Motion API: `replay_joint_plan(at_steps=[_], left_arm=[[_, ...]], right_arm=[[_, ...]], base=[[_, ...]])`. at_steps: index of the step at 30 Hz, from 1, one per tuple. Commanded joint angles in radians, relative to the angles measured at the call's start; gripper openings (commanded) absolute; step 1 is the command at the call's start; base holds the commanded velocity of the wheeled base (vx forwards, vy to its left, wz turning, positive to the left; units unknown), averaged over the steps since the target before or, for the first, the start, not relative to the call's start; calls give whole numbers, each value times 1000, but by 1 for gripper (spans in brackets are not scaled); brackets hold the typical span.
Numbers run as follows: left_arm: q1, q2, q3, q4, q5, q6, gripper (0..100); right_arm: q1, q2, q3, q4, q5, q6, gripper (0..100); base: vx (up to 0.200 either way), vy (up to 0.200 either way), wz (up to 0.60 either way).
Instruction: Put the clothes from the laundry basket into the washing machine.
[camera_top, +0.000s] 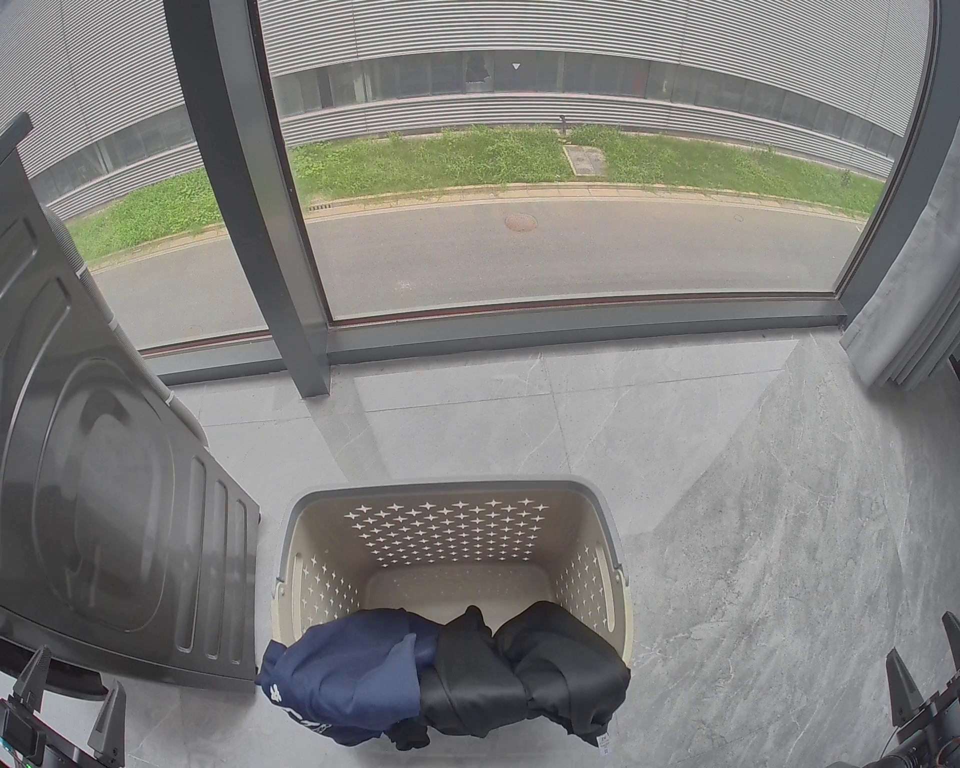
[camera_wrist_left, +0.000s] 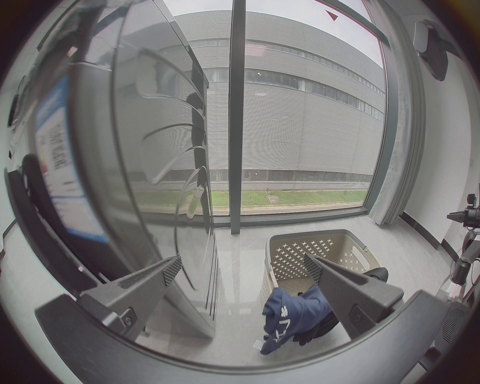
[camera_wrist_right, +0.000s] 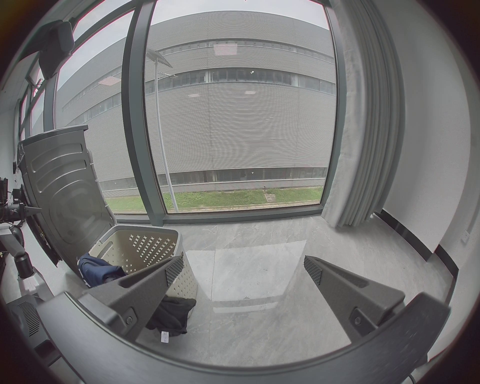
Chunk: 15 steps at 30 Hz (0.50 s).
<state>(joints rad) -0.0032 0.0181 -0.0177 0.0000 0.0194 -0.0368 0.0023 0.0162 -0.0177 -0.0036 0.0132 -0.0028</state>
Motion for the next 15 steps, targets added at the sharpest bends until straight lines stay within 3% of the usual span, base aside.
replay_joint_plan(at_steps=[1, 15], left_arm=[[0, -13, 16, 0, 1, 0, 100], [0, -13, 16, 0, 1, 0, 100]], right_arm=[[1, -16, 18, -1, 1, 0, 100], [1, -16, 18, -1, 1, 0, 100]], base=[[-200, 0, 0], [-200, 0, 0]])
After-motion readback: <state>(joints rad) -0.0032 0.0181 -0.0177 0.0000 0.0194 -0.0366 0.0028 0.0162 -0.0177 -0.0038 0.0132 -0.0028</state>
